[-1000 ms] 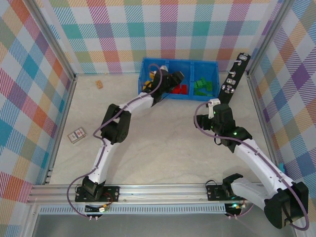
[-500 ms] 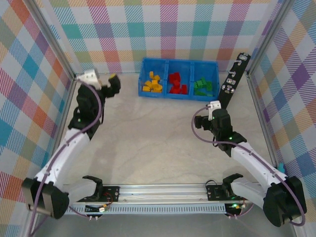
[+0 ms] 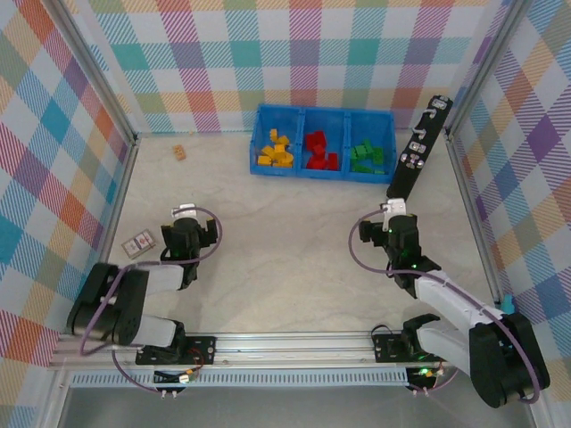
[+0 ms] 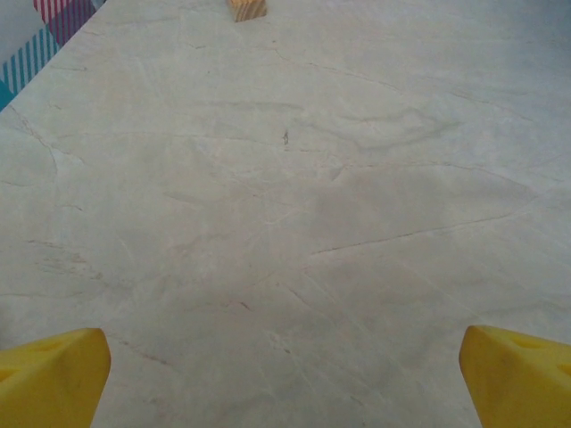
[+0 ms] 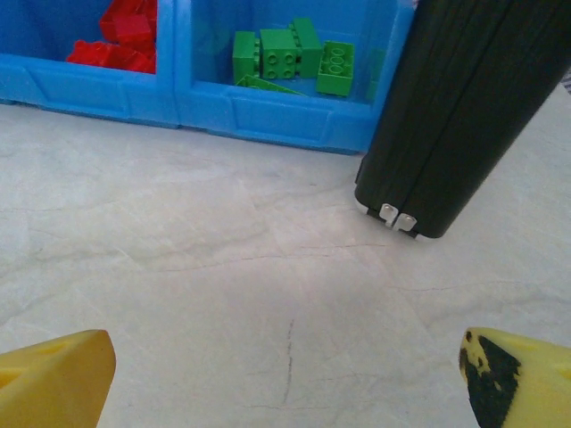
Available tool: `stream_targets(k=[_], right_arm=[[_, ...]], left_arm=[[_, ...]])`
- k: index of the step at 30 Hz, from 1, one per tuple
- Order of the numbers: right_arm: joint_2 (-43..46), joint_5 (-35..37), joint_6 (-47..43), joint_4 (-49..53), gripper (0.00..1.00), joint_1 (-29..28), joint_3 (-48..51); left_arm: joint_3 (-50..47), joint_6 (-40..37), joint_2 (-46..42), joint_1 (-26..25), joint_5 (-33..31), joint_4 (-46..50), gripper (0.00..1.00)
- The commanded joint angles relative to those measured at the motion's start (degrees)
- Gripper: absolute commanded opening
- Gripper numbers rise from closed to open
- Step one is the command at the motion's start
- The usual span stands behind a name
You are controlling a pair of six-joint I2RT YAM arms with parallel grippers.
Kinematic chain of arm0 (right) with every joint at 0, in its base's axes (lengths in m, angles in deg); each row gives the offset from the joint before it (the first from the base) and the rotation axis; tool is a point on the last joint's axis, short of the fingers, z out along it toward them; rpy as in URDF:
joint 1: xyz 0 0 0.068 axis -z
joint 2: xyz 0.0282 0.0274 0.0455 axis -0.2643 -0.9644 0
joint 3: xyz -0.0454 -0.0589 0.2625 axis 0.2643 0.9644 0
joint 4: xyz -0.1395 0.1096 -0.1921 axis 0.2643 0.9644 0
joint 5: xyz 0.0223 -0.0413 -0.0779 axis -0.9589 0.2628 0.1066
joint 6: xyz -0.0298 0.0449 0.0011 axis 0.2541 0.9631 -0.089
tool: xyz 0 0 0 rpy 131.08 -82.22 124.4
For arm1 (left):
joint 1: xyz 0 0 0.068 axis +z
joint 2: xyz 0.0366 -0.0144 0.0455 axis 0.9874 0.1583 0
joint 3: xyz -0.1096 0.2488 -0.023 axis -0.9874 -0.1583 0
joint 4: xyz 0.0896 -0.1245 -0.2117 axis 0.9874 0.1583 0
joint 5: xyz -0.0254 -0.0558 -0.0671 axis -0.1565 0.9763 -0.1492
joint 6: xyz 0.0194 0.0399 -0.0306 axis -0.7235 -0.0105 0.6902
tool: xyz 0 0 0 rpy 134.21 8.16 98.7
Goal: Sort the legos into containers by color
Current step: Reset both arms
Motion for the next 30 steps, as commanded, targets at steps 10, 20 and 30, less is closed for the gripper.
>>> stream_targets(k=[10,20,30], right_arm=[[-11.63,-5.37,-5.22,-19.87,0.99,4.14,0.14],[-25.4,-20.31,-5.82,-18.77,0.99,12.92,-8.32],[-29.09,-28.1,0.19,-29.43,0.99,19.52,-4.12]], left_arm=[[4.38,1.12,8.0,4.12,5.22,-10.48,1.0],[4.35,1.05,7.91,4.15,5.23,-10.42,1.0],[4.52,1.02,7.97,4.05,5.28,-10.12,1.0]])
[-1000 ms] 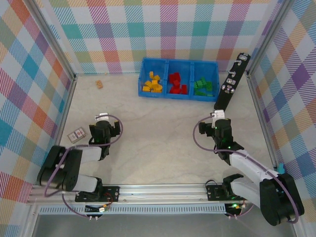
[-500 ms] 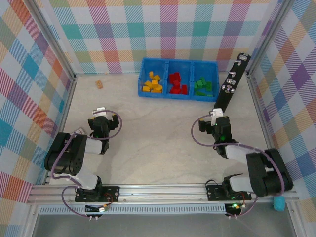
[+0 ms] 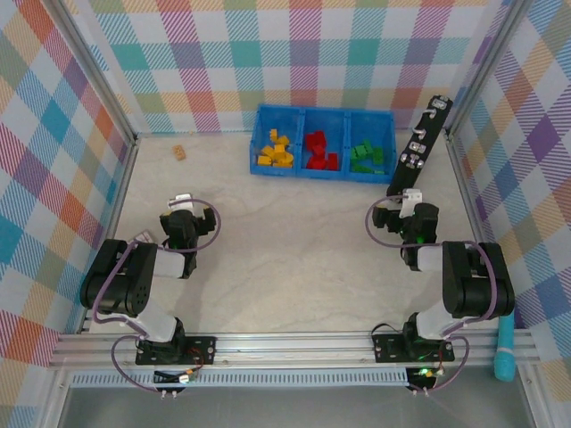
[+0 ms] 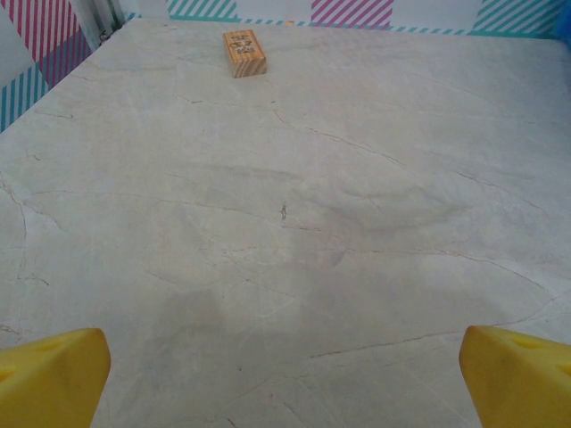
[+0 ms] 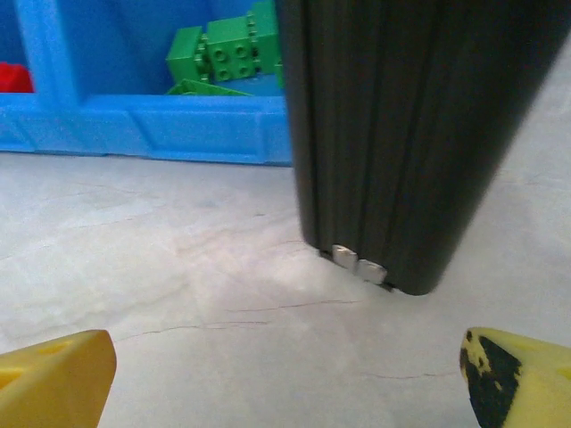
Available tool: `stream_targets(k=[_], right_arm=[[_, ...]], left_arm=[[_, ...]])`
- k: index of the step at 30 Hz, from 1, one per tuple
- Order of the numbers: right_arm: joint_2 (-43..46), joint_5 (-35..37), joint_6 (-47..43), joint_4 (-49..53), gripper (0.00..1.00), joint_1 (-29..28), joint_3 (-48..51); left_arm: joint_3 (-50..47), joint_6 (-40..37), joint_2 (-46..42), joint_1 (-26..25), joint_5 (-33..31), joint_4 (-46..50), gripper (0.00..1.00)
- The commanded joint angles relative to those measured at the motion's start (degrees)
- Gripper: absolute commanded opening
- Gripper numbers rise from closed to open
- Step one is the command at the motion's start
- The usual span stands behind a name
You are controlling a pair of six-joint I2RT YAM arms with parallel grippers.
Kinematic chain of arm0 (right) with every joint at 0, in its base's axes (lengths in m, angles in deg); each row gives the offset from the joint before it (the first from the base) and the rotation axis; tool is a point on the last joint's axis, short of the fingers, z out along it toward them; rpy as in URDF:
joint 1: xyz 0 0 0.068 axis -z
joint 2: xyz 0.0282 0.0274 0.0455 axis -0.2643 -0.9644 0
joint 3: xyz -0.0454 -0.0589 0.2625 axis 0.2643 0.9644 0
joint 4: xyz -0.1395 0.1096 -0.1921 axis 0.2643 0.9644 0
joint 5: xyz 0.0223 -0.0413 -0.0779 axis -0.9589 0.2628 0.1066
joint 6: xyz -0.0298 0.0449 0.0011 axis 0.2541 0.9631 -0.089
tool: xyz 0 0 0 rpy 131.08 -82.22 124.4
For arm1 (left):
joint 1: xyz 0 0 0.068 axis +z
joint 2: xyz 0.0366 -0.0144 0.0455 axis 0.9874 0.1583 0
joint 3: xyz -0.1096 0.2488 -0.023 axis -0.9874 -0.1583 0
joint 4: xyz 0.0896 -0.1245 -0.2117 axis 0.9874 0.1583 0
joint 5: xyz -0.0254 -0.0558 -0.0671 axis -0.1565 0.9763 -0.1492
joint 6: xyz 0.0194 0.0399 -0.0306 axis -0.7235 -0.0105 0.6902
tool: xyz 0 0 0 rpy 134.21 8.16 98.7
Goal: Sort the legos into containers by color
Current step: Reset both arms
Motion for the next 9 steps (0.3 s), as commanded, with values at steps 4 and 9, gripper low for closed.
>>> stream_targets(k=[4,9], right_arm=[[-0.12,-2.74,1.31,-2.57,0.99,-0.55,-0.42],[-0.08,-2.78,1.31,-2.86,0.99,-0.51,-0.22]], left_arm=[[1.21,0.95,0.09,0.49,1.11,0.83,1.0],[0.34,0.77,-0.21,0.1,0.52,-0.58,1.0]])
